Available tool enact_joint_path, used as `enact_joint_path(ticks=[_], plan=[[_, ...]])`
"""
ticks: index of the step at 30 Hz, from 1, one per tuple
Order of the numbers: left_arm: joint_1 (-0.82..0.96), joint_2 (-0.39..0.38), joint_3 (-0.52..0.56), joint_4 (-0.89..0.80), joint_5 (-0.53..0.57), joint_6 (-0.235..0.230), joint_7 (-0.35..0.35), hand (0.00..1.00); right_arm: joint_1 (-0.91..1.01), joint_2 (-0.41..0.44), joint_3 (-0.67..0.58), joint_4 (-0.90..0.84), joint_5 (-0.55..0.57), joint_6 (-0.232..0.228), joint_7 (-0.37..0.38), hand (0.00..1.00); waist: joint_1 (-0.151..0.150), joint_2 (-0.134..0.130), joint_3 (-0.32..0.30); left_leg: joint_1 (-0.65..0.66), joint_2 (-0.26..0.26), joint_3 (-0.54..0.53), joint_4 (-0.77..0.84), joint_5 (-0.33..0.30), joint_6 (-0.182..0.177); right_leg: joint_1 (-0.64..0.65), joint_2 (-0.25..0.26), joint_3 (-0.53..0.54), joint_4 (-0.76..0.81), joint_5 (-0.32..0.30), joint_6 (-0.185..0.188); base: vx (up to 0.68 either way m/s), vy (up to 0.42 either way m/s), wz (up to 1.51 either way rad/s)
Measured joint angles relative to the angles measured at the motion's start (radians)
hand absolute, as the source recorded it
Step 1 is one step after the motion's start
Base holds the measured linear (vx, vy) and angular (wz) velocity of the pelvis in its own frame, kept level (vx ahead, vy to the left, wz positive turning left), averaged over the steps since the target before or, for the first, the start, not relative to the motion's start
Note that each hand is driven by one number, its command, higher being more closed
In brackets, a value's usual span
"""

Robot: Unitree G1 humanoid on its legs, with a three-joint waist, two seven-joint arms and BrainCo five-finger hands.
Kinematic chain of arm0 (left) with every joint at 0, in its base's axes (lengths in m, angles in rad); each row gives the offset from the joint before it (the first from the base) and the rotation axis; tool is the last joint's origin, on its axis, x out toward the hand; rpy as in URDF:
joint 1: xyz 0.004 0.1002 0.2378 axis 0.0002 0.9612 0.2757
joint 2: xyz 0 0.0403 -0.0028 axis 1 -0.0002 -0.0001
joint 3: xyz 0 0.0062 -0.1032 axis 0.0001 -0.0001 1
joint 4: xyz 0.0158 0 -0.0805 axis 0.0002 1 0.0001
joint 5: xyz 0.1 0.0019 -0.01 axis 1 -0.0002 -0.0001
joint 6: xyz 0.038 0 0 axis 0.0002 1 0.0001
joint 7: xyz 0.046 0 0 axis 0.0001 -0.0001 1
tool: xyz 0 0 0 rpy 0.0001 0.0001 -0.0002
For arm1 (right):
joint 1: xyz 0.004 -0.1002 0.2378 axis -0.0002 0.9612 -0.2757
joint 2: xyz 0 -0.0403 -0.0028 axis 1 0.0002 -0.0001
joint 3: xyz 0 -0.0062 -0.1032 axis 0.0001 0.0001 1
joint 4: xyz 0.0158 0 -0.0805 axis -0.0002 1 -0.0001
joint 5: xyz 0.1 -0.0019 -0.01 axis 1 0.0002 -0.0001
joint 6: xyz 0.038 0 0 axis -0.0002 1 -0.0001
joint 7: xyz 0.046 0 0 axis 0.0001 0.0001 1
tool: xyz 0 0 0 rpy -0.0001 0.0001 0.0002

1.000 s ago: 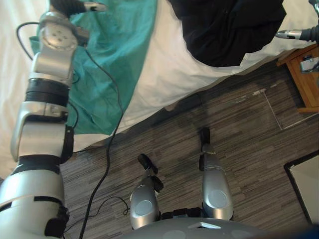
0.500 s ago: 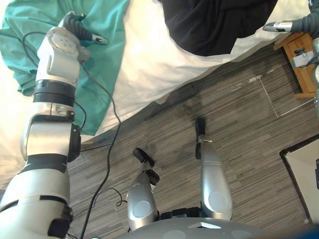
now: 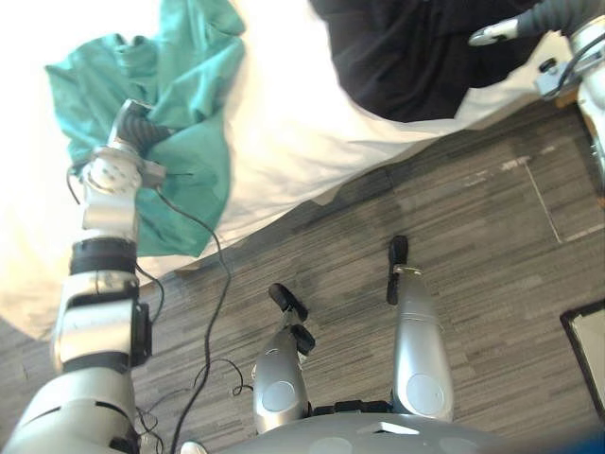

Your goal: Tidy the bed and pick cloth on bed and put in laundry

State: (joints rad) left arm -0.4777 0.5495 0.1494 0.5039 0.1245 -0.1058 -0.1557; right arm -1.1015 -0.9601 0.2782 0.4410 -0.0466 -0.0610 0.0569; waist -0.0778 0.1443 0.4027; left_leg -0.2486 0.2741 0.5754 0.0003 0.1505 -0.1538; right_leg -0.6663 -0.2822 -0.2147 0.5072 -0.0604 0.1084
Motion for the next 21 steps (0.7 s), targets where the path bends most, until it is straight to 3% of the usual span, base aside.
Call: enact_joint_path(ticks=[2, 3, 4, 5, 6, 7, 8, 10, 11, 12, 16, 21], plan=[[0.192, -0.043, -0.077, -0.112, -0.025, -0.023, -0.020, 1.00, -0.004, -0.079, 0.031, 0.086, -0.034, 0.012, -0.001, 0.00, 0.044, 0.048, -0.031, -0.016, -0.016, -0.044, 0.000, 0.002, 0.002, 0.003, -0.023, -0.019, 0.000, -0.002, -0.001, 0.07, -0.004, 0.36], [0.250, -0.043, -0.115, -0.126, -0.023, -0.023, -0.036, 1.00, -0.012, -0.091, 0.051, 0.119, -0.049, 0.017, -0.001, 0.00, 0.054, 0.060, -0.034, -0.016, -0.020, -0.052, 0.001, 0.003, 0.005, 0.008, -0.028, -0.022, -0.001, -0.004, 0.000, 0.07, -0.015, 0.34], [0.355, -0.034, -0.220, -0.119, -0.009, 0.016, -0.070, 1.00, -0.033, -0.115, 0.095, 0.176, -0.085, 0.026, -0.001, 0.00, 0.060, 0.081, -0.034, -0.021, -0.032, -0.071, 0.001, 0.010, 0.014, 0.018, -0.042, -0.029, -0.001, -0.016, 0.004, 0.05, -0.023, 0.35], [0.451, -0.046, -0.331, -0.043, 0.024, 0.083, -0.107, 1.00, -0.059, -0.137, 0.127, 0.219, -0.113, 0.033, -0.001, 0.00, 0.064, 0.098, -0.030, -0.032, -0.037, -0.084, 0.003, 0.010, 0.014, 0.018, -0.051, -0.040, -0.002, -0.025, 0.003, 0.04, -0.024, 0.42], [0.480, -0.070, -0.385, 0.014, 0.030, 0.122, -0.126, 1.00, -0.076, -0.151, 0.140, 0.244, -0.134, 0.034, -0.001, 0.00, 0.066, 0.111, -0.025, -0.041, -0.037, -0.094, 0.003, 0.010, 0.014, 0.017, -0.054, -0.049, -0.001, -0.027, 0.003, 0.02, -0.023, 0.38], [0.529, -0.121, -0.481, 0.139, 0.048, 0.205, -0.164, 1.00, -0.110, -0.175, 0.160, 0.294, -0.167, 0.041, -0.002, 0.00, 0.071, 0.120, -0.014, -0.063, -0.038, -0.099, 0.002, 0.011, 0.015, 0.002, -0.061, -0.061, 0.006, -0.031, 0.003, -0.01, -0.023, 0.44], [0.586, -0.165, -0.554, 0.196, 0.047, 0.259, -0.213, 1.00, -0.140, -0.201, 0.166, 0.320, -0.206, 0.049, -0.004, 0.00, 0.084, 0.121, -0.008, -0.091, -0.045, -0.106, 0.001, 0.012, 0.015, -0.028, -0.073, -0.064, 0.024, -0.036, 0.003, -0.03, -0.025, 0.43], [0.648, -0.208, -0.623, 0.205, 0.042, 0.294, -0.261, 1.00, -0.212, -0.240, 0.166, 0.370, -0.262, 0.075, 0.005, 0.00, 0.108, 0.125, 0.009, -0.115, -0.061, -0.123, 0.000, 0.015, 0.011, -0.056, -0.097, -0.063, 0.049, -0.043, 0.004, -0.06, -0.024, 0.39], [0.663, -0.221, -0.645, 0.210, 0.042, 0.306, -0.277, 1.00, -0.241, -0.251, 0.166, 0.390, -0.297, 0.094, 0.024, 1.00, 0.121, 0.132, 0.013, -0.122, -0.072, -0.126, 0.000, 0.016, 0.012, -0.065, -0.112, -0.063, 0.059, -0.048, 0.005, -0.11, -0.009, 0.36], [0.676, -0.228, -0.675, 0.213, 0.042, 0.315, -0.296, 1.00, -0.259, -0.268, 0.165, 0.405, -0.333, 0.109, 0.047, 1.00, 0.135, 0.137, 0.017, -0.124, -0.084, -0.128, -0.006, 0.015, 0.012, -0.073, -0.127, -0.062, 0.069, -0.062, 0.011, -0.08, 0.003, 0.23], [0.697, -0.261, -0.734, 0.207, 0.043, 0.308, -0.295, 1.00, -0.294, -0.280, 0.149, 0.399, -0.410, 0.144, 0.119, 1.00, 0.141, 0.145, 0.017, -0.153, -0.107, -0.126, -0.013, -0.007, 0.019, -0.106, -0.149, -0.056, 0.062, -0.037, 0.018, -0.07, 0.026, 0.07], [0.701, -0.266, -0.748, 0.211, 0.045, 0.281, -0.228, 1.00, -0.309, -0.279, 0.106, 0.371, -0.362, 0.173, 0.138, 1.00, 0.144, 0.145, 0.015, -0.152, -0.116, -0.118, -0.005, -0.004, 0.021, -0.124, -0.161, -0.040, 0.082, -0.034, 0.019, 0.03, -0.043, -0.03]])
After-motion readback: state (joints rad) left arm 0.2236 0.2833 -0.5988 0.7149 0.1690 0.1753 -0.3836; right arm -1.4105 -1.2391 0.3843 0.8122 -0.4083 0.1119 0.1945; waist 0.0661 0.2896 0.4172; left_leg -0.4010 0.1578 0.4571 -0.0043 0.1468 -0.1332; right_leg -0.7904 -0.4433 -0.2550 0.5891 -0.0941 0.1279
